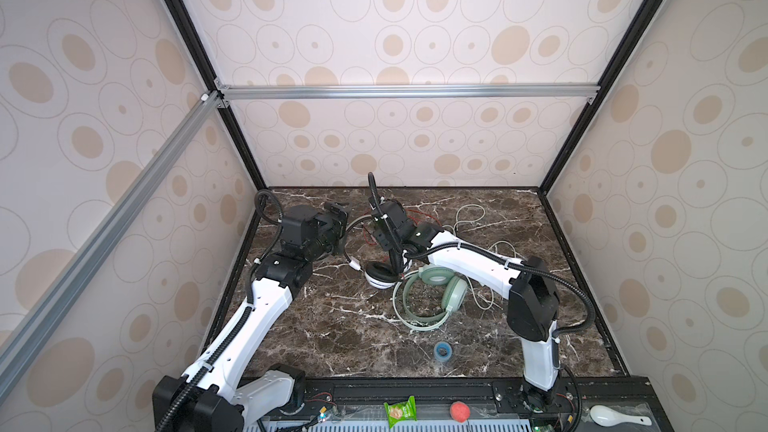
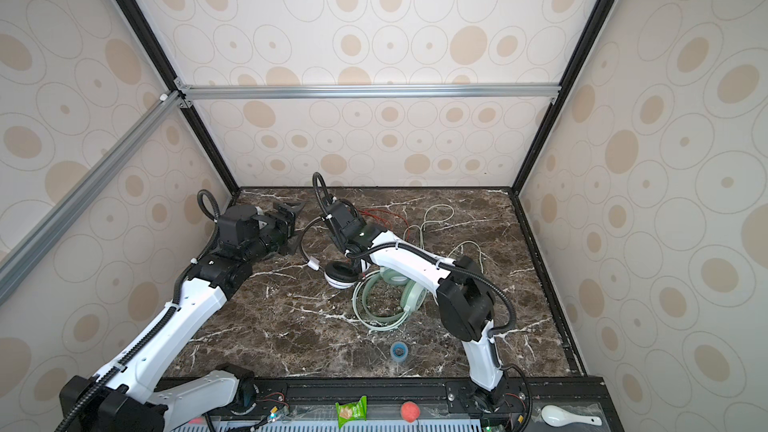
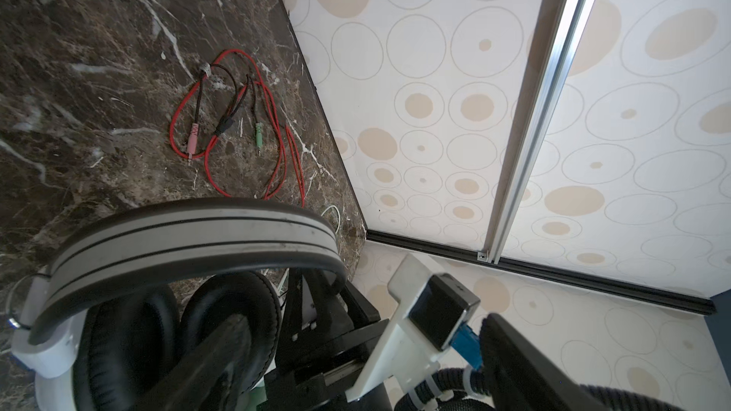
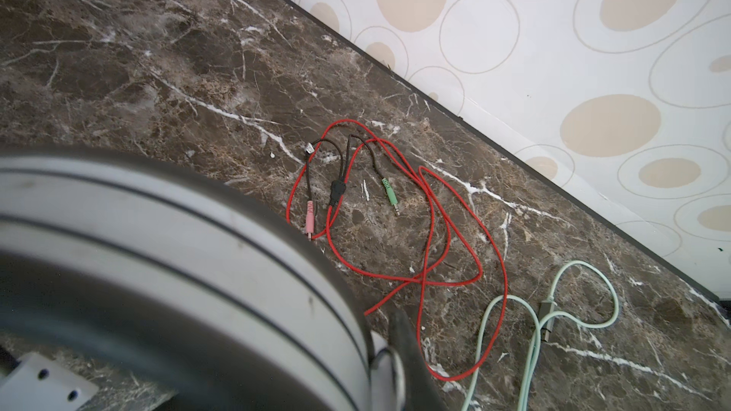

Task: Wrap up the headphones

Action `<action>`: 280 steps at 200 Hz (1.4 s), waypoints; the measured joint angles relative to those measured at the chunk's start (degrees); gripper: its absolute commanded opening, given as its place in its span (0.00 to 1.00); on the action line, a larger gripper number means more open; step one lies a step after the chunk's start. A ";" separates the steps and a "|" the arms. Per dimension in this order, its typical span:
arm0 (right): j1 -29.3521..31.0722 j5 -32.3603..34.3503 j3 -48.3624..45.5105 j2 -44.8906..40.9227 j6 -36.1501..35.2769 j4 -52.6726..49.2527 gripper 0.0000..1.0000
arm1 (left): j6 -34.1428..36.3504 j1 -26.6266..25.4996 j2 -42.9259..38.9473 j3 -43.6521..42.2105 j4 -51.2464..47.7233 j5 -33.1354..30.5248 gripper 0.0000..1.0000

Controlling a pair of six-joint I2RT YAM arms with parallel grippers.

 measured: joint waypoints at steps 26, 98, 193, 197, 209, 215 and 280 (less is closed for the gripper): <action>0.00 0.72 -0.92 -1.18 0.26 1.55 0.04 | -1.90 -1.88 -0.15 0.00 -0.07 -1.75 0.91; 0.68 0.76 -7.72 -5.07 0.20 6.16 0.07 | -5.16 -2.82 0.87 -3.67 5.09 -4.83 0.89; 2.36 2.14 -15.82 -11.04 -0.90 12.13 0.10 | -7.80 -3.45 5.16 -4.46 10.12 -6.73 0.58; 2.45 2.25 -16.11 -11.28 -1.01 12.55 0.10 | -7.80 -3.50 5.14 -4.63 10.29 -6.88 0.56; 2.84 2.47 -16.98 -12.04 -1.57 13.64 0.12 | -8.22 -3.52 4.94 -5.33 11.17 -7.58 0.48; 3.08 2.58 -17.46 -12.46 -1.81 14.21 0.13 | -8.44 -3.52 4.79 -5.70 11.58 -7.82 0.41; 4.92 4.35 -21.31 -14.32 -4.52 17.33 0.31 | -9.97 -3.82 4.13 -7.02 18.86 -8.11 0.06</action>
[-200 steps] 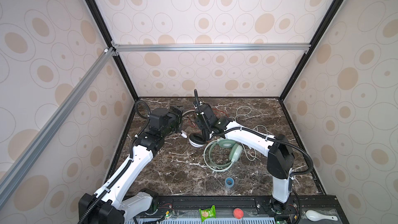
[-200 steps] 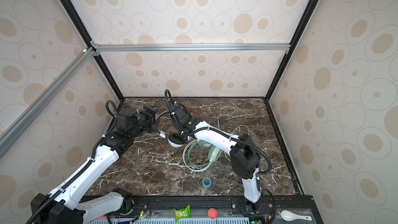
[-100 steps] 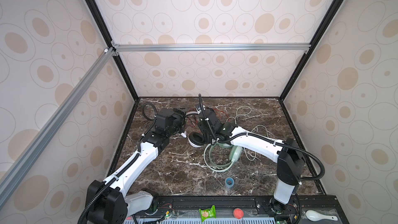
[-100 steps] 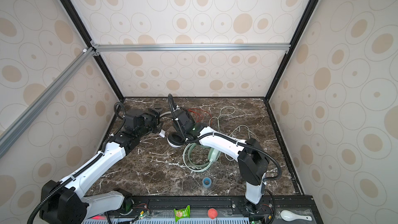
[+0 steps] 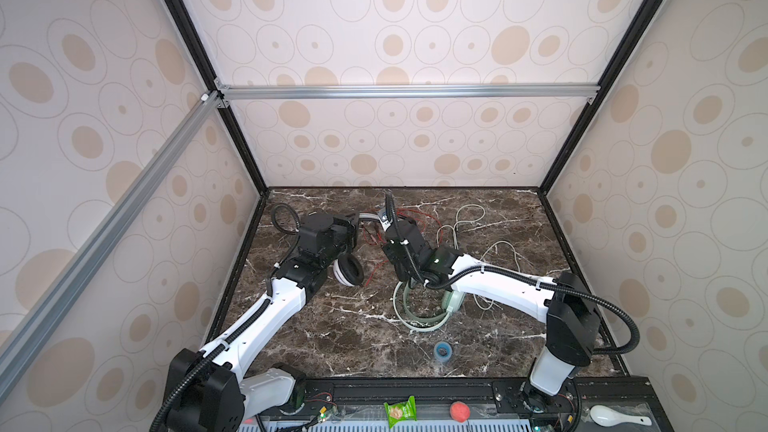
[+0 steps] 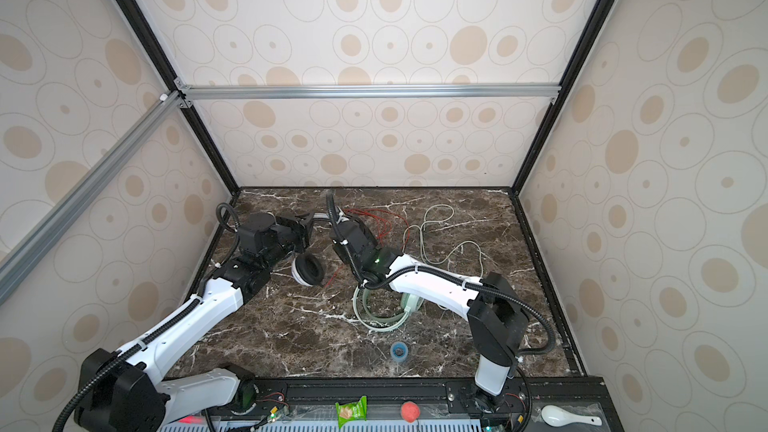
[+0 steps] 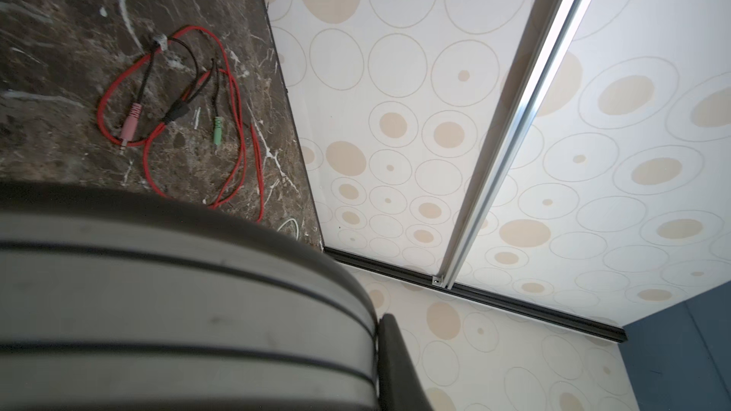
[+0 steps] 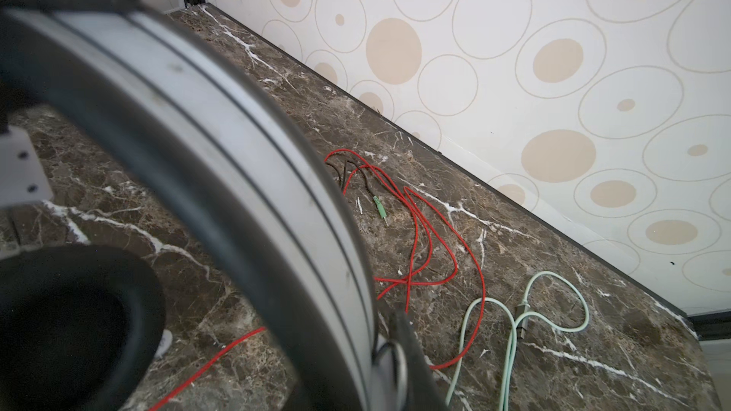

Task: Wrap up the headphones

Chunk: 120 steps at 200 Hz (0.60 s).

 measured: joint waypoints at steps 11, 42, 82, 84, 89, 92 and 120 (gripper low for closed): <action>0.57 -0.72 -1.01 -0.61 -1.25 0.59 0.41 | -0.07 0.00 0.07 0.00 1.49 0.37 0.04; 3.06 -3.69 -5.18 -5.14 -4.90 1.07 0.61 | 0.94 0.52 0.87 -1.77 6.95 1.90 0.00; 1.64 -15.76 -7.45 -16.00 -5.57 -2.60 0.66 | 11.67 3.85 4.74 -0.76 6.56 5.01 0.00; 1.38 -16.41 -7.43 -16.37 -5.33 -2.78 0.65 | 12.44 4.07 4.92 -0.59 6.51 5.29 0.00; -0.13 -20.11 -7.30 -17.84 -4.26 -3.63 0.64 | 14.19 4.59 5.27 -0.31 6.58 6.45 0.00; -0.98 -21.70 -7.23 -18.58 -3.72 -3.93 0.64 | 15.17 4.87 5.35 -0.13 6.58 7.13 0.00; -12.00 -38.84 -5.40 -21.90 1.75 -6.54 0.64 | 26.53 7.13 6.97 3.28 6.51 17.38 0.00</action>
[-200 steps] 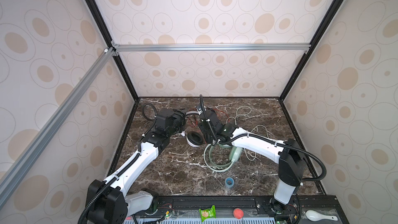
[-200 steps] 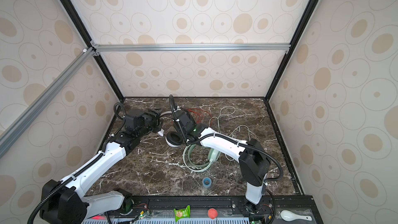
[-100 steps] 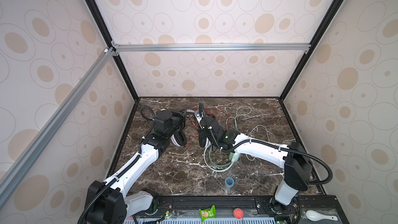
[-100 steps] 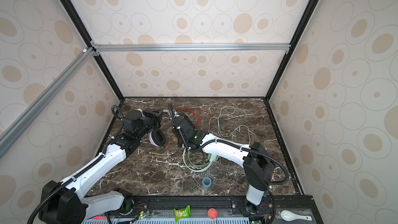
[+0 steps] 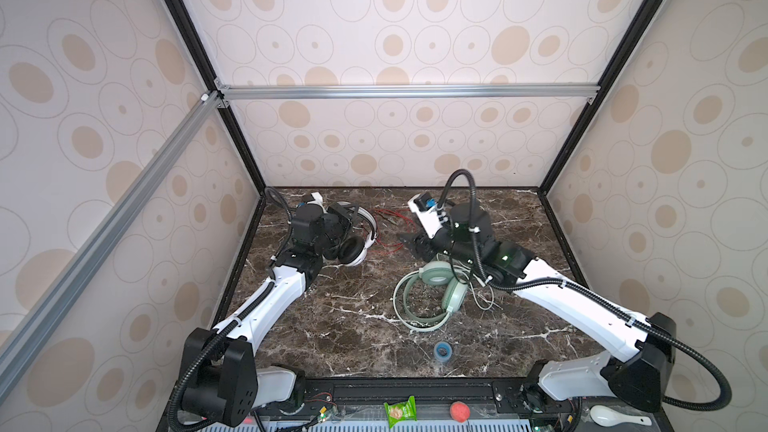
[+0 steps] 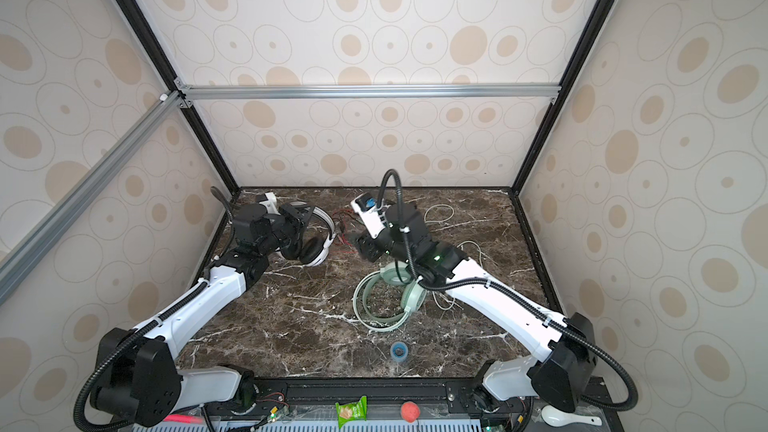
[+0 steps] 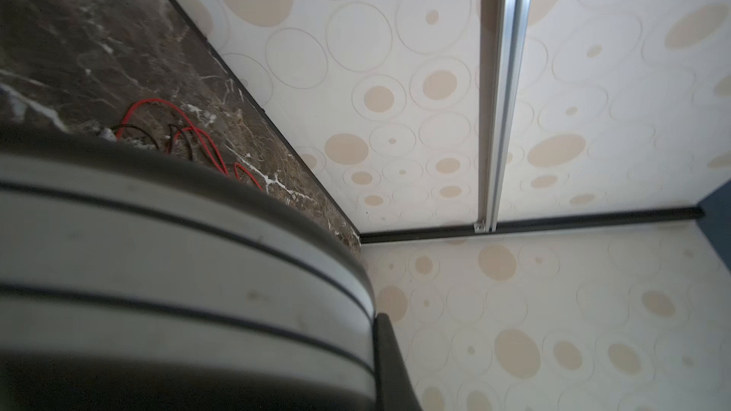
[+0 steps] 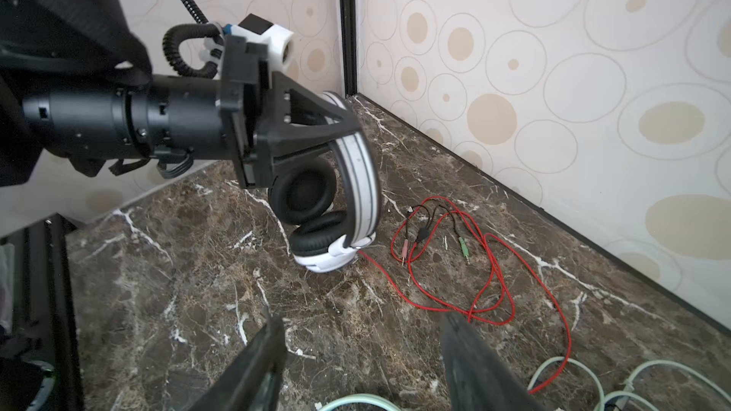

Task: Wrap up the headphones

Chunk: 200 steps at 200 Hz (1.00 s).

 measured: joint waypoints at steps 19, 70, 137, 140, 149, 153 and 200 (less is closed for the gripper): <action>-3.61 -9.42 3.13 1.38 0.44 -3.34 0.64 | 7.58 0.61 1.27 3.32 0.31 7.48 0.00; -6.14 -26.84 14.14 10.34 -1.99 -11.67 0.63 | 16.13 1.42 0.28 3.82 5.29 25.68 0.00; -6.16 -32.17 17.38 14.03 -2.67 -13.11 0.58 | 13.00 2.21 2.91 5.42 14.25 39.67 0.00; -6.16 -32.24 17.42 14.10 -2.69 -13.11 0.58 | 12.92 2.29 2.97 5.44 14.36 39.98 0.00; -6.16 -32.41 17.44 14.25 -2.73 -13.11 0.58 | 12.83 2.43 2.97 5.44 14.38 40.50 0.00; -6.16 -32.52 17.44 14.27 -2.75 -13.16 0.58 | 12.79 2.47 2.99 5.44 14.36 40.70 0.00; -6.14 -32.41 17.44 14.05 -3.39 -13.38 0.58 | 11.54 2.60 3.28 5.57 15.43 42.10 0.00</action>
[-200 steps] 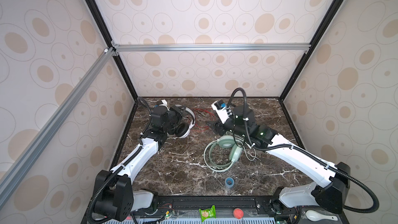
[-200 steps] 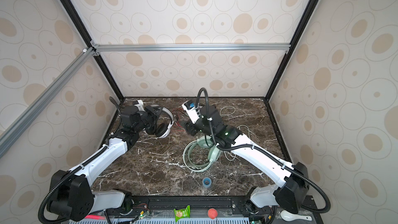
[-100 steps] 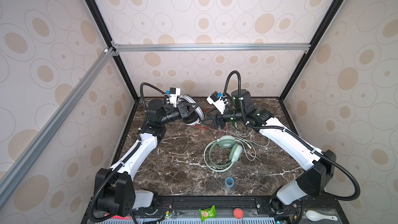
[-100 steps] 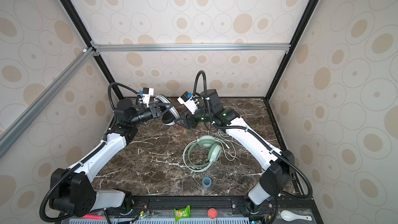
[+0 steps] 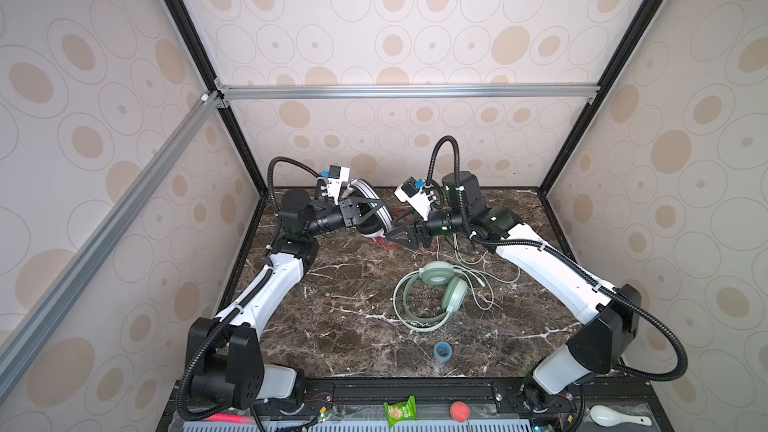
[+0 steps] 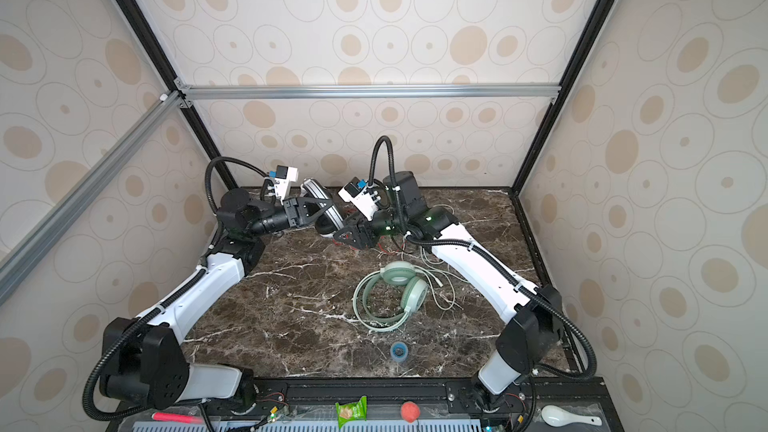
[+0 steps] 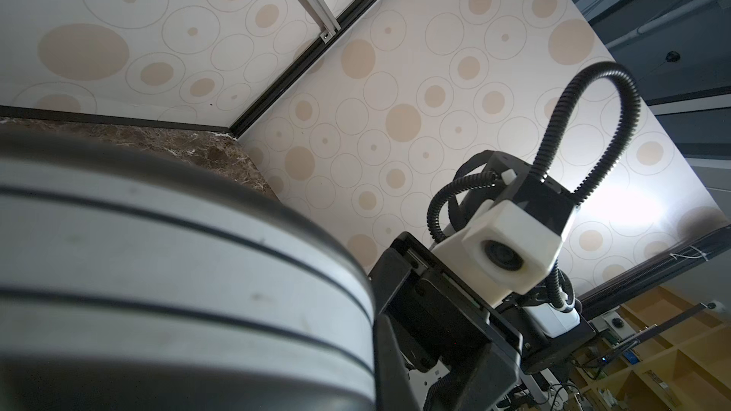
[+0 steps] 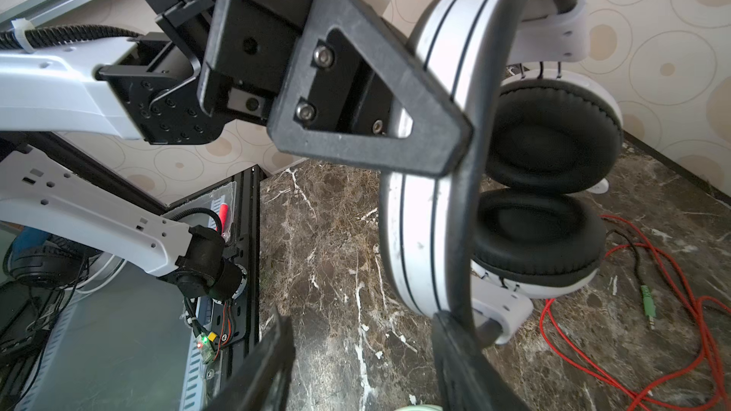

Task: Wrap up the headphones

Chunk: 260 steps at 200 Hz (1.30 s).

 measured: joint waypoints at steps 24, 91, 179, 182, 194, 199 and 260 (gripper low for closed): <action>0.04 0.52 -0.15 -1.14 -1.16 -1.25 0.64 | 0.07 -0.04 0.02 0.46 -0.37 0.63 0.00; -1.42 5.27 -2.60 -6.56 -3.54 -4.20 0.69 | -0.09 -0.48 0.00 2.23 -0.15 5.53 0.00; -2.56 -2.95 2.89 2.71 -3.32 -2.73 0.67 | -1.62 -0.87 0.04 2.23 1.62 6.29 0.00; -2.54 -3.23 2.93 2.78 -3.32 -2.67 0.66 | -1.68 -0.90 0.04 2.23 1.77 6.32 0.00; -2.51 -4.35 3.17 3.06 -3.15 -2.34 0.64 | -2.03 -0.96 0.04 2.23 2.25 6.34 0.00; -2.45 -4.79 3.19 3.15 -3.02 -2.12 0.62 | -2.23 -0.98 0.04 2.23 2.49 6.34 0.00; -0.96 -9.40 3.21 3.50 -1.44 0.55 0.21 | -4.31 -1.27 0.11 2.21 4.68 6.32 0.00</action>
